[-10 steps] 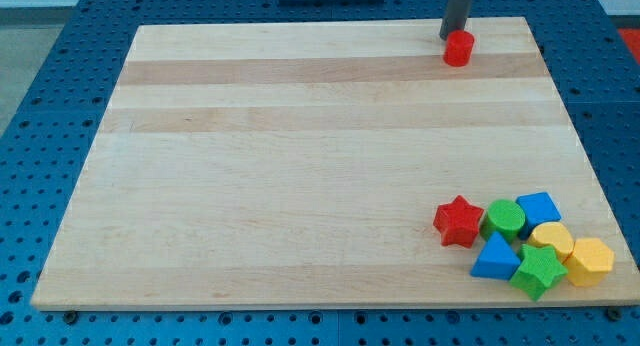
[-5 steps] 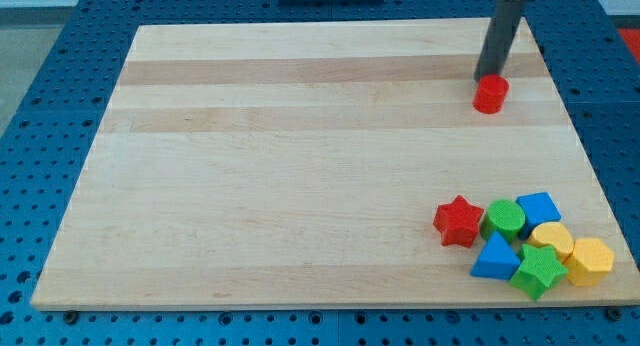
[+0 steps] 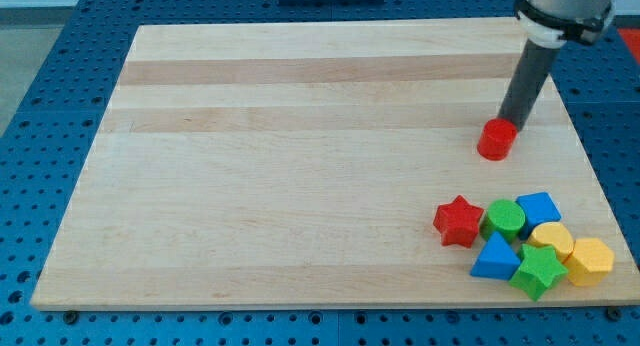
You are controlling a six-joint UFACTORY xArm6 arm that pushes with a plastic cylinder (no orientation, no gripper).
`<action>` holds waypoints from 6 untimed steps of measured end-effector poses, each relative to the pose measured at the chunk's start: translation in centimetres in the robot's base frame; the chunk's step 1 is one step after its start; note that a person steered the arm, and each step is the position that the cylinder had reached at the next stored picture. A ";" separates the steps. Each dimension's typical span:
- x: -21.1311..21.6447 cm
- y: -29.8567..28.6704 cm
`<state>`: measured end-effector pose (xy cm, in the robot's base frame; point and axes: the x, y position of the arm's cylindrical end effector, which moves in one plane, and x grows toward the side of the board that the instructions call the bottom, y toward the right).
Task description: Move the red circle towards the group of blocks
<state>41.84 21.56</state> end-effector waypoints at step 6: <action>4.6 -1.8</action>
